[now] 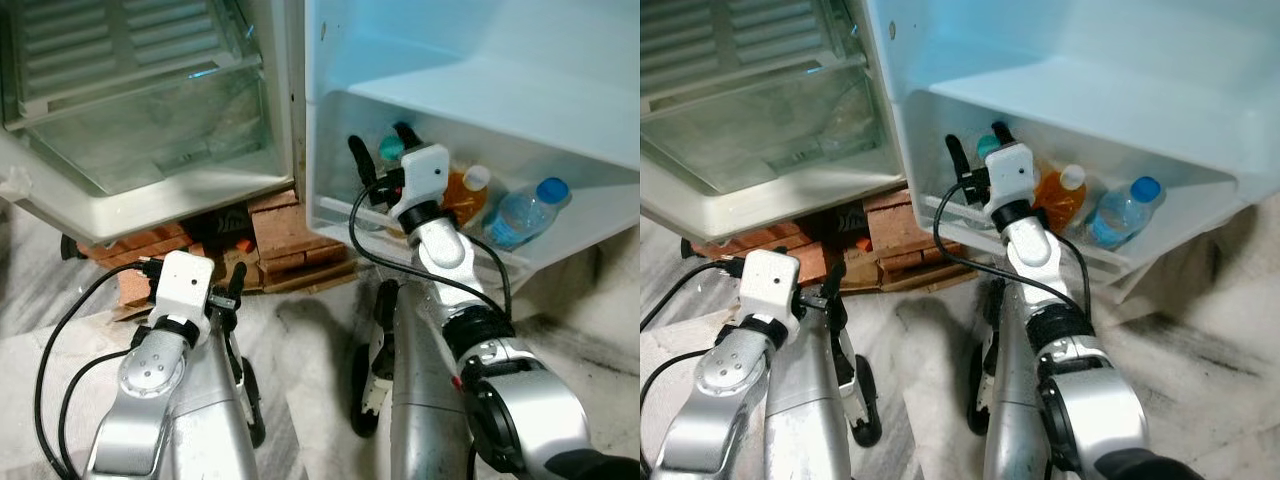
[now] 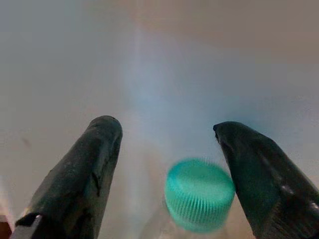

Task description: Restocking fridge

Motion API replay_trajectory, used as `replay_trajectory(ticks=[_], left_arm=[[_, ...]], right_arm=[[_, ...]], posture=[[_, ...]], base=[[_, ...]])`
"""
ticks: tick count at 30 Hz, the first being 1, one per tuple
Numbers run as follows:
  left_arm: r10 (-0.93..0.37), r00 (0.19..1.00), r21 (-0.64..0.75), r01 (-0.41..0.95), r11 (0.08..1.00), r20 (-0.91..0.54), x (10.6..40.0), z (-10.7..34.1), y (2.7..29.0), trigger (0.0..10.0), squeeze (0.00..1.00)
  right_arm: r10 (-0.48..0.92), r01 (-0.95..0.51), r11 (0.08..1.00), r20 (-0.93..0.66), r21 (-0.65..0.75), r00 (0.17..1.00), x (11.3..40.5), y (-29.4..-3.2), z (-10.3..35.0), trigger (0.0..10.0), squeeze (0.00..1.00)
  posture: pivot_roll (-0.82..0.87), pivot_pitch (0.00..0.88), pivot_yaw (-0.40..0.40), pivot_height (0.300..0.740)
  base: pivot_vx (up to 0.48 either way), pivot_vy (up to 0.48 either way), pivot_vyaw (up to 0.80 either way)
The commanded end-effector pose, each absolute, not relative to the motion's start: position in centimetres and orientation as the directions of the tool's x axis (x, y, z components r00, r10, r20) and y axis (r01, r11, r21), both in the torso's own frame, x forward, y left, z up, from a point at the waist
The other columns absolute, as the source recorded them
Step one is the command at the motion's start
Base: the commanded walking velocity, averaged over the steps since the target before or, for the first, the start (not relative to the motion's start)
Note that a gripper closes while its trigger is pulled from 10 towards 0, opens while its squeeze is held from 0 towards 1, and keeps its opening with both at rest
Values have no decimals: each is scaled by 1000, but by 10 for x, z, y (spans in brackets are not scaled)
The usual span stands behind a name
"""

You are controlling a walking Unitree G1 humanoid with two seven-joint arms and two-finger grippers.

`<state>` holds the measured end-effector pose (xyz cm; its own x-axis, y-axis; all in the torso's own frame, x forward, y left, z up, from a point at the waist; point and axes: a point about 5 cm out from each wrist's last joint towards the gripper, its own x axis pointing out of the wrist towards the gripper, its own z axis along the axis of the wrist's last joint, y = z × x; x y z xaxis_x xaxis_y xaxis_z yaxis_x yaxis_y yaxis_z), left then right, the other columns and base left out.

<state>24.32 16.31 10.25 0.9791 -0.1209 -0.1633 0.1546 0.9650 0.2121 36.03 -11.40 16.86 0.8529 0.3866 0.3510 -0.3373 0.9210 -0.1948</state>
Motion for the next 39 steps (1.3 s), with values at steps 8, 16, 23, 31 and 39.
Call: replay_trajectory(ticks=[8,16,23,31,39], left_arm=[[-139,976,228,176,958,-168,252,94,161,10000,0],[-130,980,231,163,959,-153,257,88,161,10000,0],[-130,982,223,158,962,-138,259,85,158,10000,0],[-127,985,221,150,964,-117,261,83,158,10000,0],[-105,990,224,123,967,-91,250,80,165,10000,0]], right_arm=[[494,-471,869,315,-152,810,330,-115,156,10000,1000],[396,-390,917,285,-80,873,300,-119,148,10000,0],[256,-247,967,284,-67,924,271,-135,136,10000,0],[163,-158,987,205,-38,965,260,-152,126,10000,0],[52,-52,999,162,-3,985,252,-171,121,10000,0]], posture=[[62,118,30,496],[36,41,41,496],[16,0,43,511],[-11,0,42,546],[-14,0,40,591]], base=[[0,0,0],[0,0,0],[0,0,0],[0,0,0],[0,0,0]])
